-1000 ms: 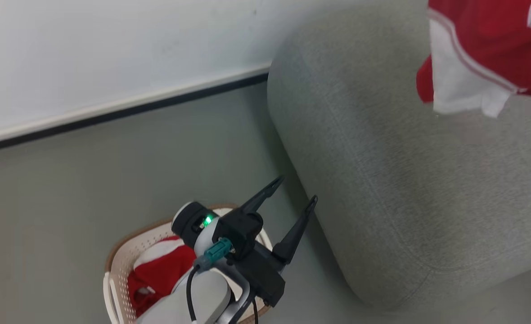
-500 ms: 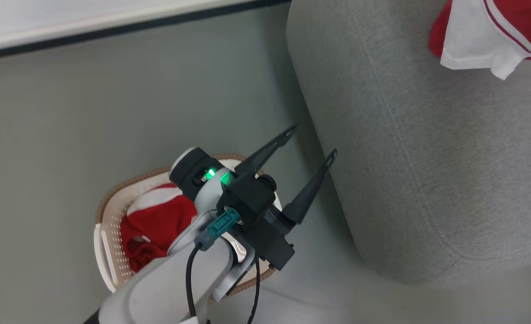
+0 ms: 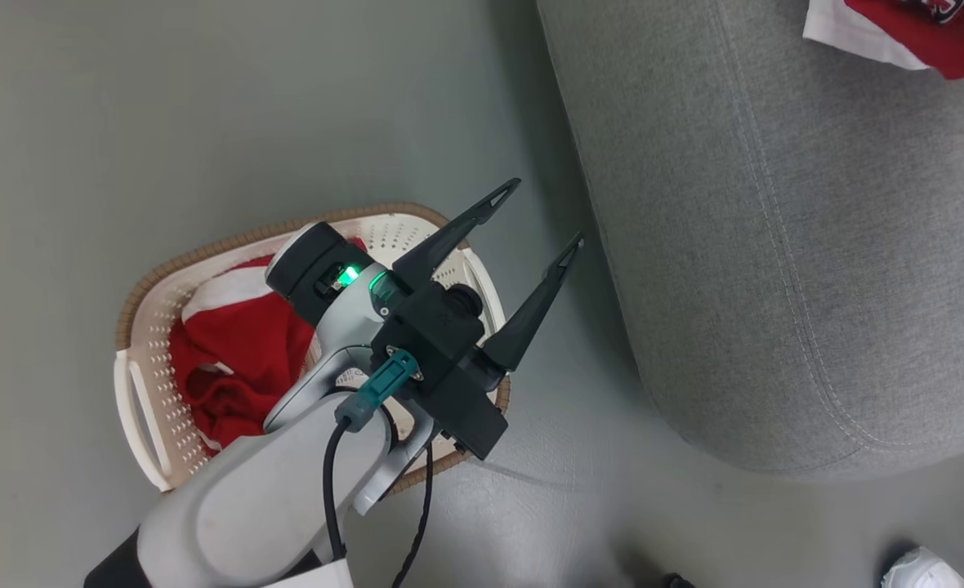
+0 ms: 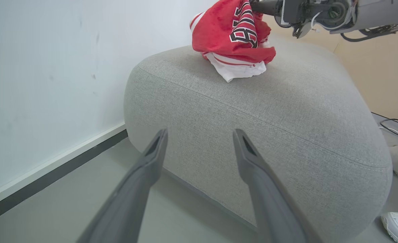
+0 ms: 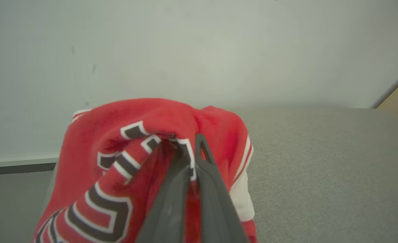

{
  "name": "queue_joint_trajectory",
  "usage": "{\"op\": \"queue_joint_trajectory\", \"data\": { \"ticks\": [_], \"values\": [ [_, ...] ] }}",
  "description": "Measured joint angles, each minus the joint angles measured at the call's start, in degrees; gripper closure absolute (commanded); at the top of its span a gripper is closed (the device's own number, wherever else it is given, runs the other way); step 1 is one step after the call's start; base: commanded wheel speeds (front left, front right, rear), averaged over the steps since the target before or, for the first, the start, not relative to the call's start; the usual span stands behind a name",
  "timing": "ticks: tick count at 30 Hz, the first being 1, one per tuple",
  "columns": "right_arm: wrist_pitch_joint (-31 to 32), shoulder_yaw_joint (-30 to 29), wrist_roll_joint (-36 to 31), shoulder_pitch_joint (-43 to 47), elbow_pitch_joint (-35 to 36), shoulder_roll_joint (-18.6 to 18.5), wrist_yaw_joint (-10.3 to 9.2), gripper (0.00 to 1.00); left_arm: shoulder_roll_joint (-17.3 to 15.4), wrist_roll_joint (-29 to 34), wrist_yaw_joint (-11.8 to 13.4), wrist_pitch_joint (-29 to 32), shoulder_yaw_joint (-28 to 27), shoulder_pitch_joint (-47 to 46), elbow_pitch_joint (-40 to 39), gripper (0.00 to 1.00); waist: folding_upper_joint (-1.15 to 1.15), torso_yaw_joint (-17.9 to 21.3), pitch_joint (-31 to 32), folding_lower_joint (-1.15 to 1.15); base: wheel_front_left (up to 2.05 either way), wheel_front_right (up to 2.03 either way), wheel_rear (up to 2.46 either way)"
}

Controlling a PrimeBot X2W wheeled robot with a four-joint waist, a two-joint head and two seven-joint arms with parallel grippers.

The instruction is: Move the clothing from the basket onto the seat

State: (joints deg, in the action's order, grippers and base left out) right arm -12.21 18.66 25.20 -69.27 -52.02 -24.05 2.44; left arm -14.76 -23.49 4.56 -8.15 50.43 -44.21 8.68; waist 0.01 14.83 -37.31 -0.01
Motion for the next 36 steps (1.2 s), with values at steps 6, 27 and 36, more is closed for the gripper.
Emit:
{"op": "queue_joint_trajectory", "data": {
  "ticks": [6,27,36],
  "values": [
    [-1.0,0.4,0.1,1.5,-3.2,2.1,0.6,0.76,-0.9,0.2,0.0,0.0,-0.1,0.0,0.9,0.0,0.0,1.1,-1.4,0.0,0.0,0.0,0.0],
    [-2.1,2.0,-0.8,11.3,-2.6,3.1,3.13,0.0,0.5,-3.7,0.5,-4.7,-3.0,6.6,7.3,0.0,-0.02,1.1,9.5,0.02,0.0,0.0,0.0],
    [-2.1,1.9,-0.8,17.9,2.4,6.9,3.54,0.0,0.6,-6.5,1.1,-5.8,-7.6,11.1,9.8,0.0,-0.02,-0.7,16.6,0.02,0.0,0.0,0.0]
  ]
}}
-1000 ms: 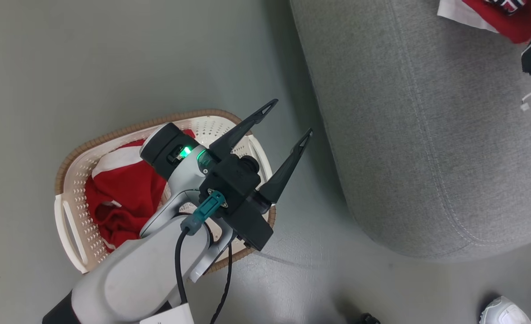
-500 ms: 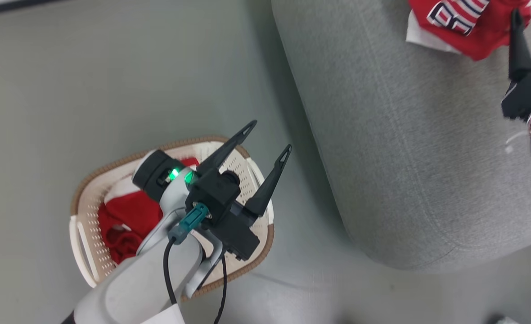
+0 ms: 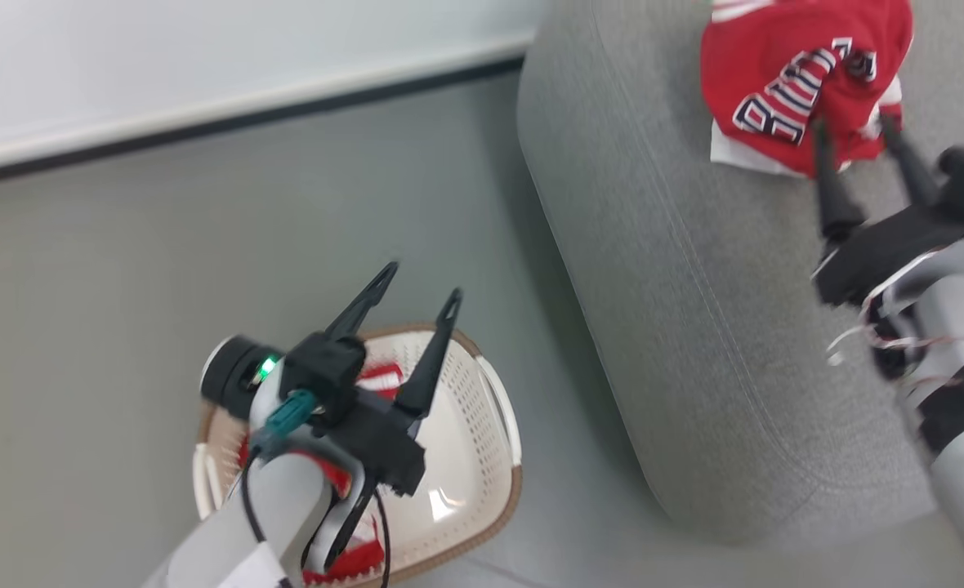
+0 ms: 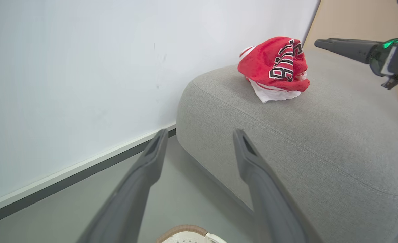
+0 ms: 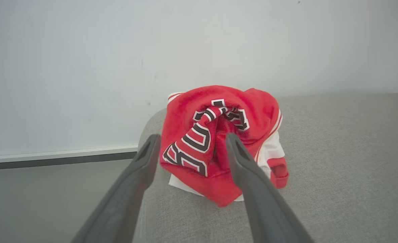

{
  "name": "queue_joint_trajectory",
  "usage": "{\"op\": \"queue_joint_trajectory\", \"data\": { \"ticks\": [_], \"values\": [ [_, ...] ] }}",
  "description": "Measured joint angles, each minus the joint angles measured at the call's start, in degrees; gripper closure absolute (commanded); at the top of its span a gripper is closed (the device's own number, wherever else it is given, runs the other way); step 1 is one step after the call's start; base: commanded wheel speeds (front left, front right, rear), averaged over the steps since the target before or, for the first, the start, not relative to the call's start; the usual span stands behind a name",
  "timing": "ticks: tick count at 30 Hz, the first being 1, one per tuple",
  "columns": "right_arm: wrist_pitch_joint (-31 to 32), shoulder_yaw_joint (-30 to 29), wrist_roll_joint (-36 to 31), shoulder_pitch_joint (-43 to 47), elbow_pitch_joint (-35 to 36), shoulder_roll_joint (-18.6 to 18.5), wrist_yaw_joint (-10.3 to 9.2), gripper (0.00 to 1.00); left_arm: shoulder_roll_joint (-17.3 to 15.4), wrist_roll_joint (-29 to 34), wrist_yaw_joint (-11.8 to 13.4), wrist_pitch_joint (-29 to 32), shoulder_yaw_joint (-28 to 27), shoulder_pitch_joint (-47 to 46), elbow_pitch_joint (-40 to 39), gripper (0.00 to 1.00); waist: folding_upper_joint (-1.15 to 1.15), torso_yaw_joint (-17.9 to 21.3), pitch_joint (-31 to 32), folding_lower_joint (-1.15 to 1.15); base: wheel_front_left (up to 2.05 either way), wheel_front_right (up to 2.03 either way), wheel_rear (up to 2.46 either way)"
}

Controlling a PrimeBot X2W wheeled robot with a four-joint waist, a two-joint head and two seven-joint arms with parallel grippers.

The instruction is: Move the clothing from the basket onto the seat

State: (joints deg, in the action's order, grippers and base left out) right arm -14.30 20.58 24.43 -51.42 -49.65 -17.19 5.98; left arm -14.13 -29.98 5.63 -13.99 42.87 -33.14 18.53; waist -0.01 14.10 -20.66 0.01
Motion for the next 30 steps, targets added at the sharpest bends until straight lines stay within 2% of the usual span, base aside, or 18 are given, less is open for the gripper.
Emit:
{"op": "queue_joint_trajectory", "data": {
  "ticks": [8,12,23,30],
  "values": [
    [0.0,1.4,-0.3,6.4,3.8,3.9,0.05,0.0,-0.4,-3.1,0.9,-0.3,-5.6,7.6,1.9,0.0,0.0,-2.7,6.5,0.0,0.0,0.0,0.0],
    [0.0,1.8,-0.7,11.7,5.6,5.8,-0.21,0.0,-1.9,-5.2,1.0,-0.3,-10.1,13.8,2.4,0.0,0.0,-4.6,10.7,0.01,0.0,0.0,0.0],
    [0.0,1.3,-1.8,26.4,14.5,6.8,-3.8,0.0,-3.0,-5.6,1.5,-0.3,-18.1,27.4,-1.1,0.0,0.0,-8.0,19.5,0.0,0.0,0.0,0.0],
    [0.0,1.5,-2.9,32.7,21.8,7.9,-6.01,0.0,-2.7,-4.1,1.5,-0.3,-22.5,33.0,-3.9,0.0,0.0,-9.6,22.4,0.0,0.0,0.0,0.0]
  ]
}}
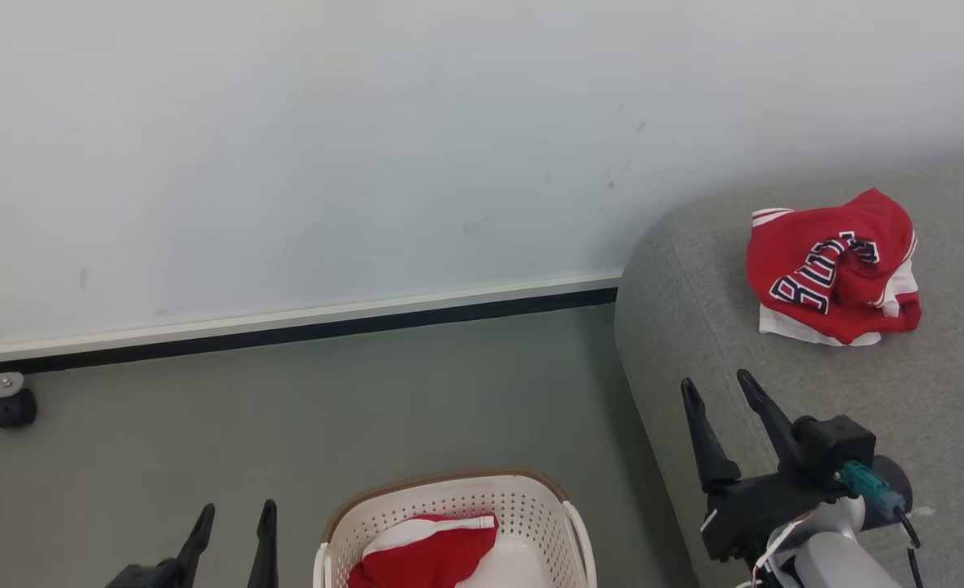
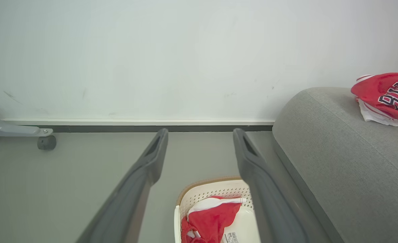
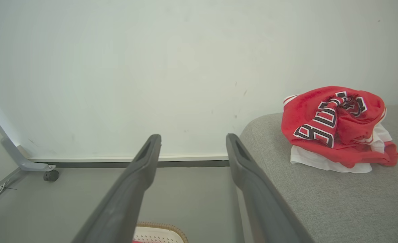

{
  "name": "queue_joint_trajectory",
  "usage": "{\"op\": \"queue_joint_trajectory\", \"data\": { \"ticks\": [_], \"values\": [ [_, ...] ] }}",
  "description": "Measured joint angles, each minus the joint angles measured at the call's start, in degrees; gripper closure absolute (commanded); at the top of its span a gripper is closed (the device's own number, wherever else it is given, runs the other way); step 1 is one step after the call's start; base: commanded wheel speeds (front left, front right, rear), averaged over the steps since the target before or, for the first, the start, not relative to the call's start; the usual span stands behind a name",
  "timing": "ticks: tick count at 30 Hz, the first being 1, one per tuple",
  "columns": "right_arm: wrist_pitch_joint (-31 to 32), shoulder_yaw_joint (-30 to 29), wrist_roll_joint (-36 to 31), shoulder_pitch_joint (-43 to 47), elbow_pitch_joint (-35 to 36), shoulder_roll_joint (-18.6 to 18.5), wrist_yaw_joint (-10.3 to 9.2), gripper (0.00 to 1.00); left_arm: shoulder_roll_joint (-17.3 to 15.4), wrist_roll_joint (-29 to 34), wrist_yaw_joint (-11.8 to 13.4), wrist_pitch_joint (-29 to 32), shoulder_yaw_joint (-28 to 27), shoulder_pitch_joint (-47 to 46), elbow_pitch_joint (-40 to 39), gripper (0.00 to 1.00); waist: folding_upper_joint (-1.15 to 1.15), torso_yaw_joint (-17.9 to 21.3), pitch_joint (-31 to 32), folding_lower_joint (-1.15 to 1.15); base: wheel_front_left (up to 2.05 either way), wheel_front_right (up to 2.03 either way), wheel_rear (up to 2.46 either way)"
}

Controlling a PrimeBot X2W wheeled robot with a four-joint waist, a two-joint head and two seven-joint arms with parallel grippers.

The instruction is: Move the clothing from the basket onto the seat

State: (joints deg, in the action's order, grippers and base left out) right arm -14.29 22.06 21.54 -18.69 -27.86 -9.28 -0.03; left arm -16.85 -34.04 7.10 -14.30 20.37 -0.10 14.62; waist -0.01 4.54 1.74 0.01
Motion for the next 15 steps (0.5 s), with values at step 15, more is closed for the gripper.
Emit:
{"op": "queue_joint_trajectory", "data": {
  "ticks": [15],
  "values": [
    [0.0,-2.7,-1.6,10.7,13.7,-0.3,-4.08,0.0,3.3,5.3,0.0,0.0,-7.2,5.6,-6.0,0.0,0.01,-0.3,1.0,-0.01,0.0,0.0,0.0]
  ]
}}
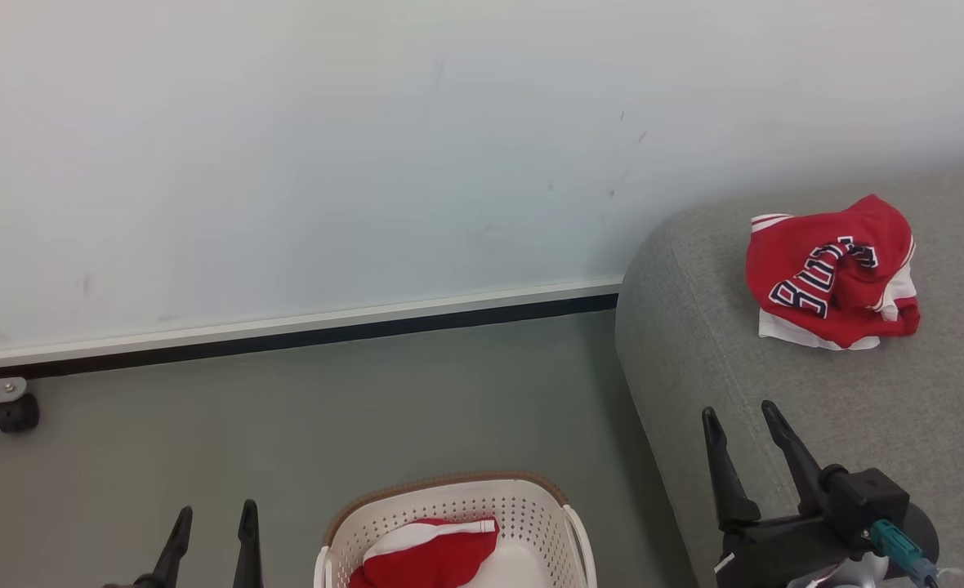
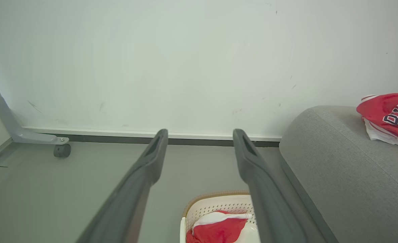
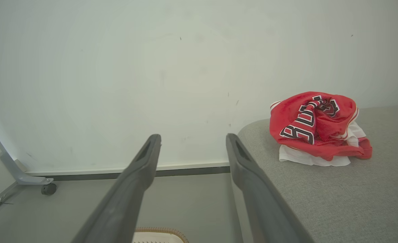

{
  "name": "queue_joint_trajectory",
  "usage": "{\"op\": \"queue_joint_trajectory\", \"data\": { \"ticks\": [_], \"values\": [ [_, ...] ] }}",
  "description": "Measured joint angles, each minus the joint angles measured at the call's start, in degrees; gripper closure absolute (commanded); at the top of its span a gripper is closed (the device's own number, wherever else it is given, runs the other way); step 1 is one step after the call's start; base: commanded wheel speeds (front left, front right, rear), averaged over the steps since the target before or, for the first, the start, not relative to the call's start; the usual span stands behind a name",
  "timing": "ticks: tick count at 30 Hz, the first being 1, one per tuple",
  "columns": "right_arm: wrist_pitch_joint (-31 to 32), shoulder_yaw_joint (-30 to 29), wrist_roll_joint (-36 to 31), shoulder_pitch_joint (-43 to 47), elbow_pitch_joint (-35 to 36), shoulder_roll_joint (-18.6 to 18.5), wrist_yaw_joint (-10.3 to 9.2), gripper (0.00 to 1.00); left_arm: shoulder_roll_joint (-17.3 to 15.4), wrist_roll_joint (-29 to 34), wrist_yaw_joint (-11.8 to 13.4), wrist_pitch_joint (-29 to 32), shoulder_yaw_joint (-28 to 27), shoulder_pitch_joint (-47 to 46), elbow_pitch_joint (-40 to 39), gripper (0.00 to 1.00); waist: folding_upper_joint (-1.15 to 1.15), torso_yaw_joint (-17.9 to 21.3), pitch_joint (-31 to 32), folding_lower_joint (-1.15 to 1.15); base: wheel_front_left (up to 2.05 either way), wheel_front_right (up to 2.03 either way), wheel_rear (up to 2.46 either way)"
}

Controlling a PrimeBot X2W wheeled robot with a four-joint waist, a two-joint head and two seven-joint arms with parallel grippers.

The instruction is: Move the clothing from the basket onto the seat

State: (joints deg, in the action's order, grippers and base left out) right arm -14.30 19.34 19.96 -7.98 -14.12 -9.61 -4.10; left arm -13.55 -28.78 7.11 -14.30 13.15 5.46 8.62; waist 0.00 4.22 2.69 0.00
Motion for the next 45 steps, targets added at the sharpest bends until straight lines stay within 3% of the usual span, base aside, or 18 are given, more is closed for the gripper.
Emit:
{"op": "queue_joint_trajectory", "data": {
  "ticks": [10,45],
  "values": [
    [0.0,-1.9,-0.8,2.1,4.3,-0.7,-0.52,0.0,0.9,1.5,0.0,0.0,-1.5,1.1,-1.9,0.0,0.0,-0.1,-0.2,0.0,0.0,0.0,0.0],
    [0.0,-4.3,-1.9,4.0,9.9,-1.1,-1.02,0.0,2.2,4.9,-0.1,0.0,-2.3,2.8,-4.1,0.0,0.0,-0.7,-4.1,0.0,0.0,0.0,0.0]
  ]
}}
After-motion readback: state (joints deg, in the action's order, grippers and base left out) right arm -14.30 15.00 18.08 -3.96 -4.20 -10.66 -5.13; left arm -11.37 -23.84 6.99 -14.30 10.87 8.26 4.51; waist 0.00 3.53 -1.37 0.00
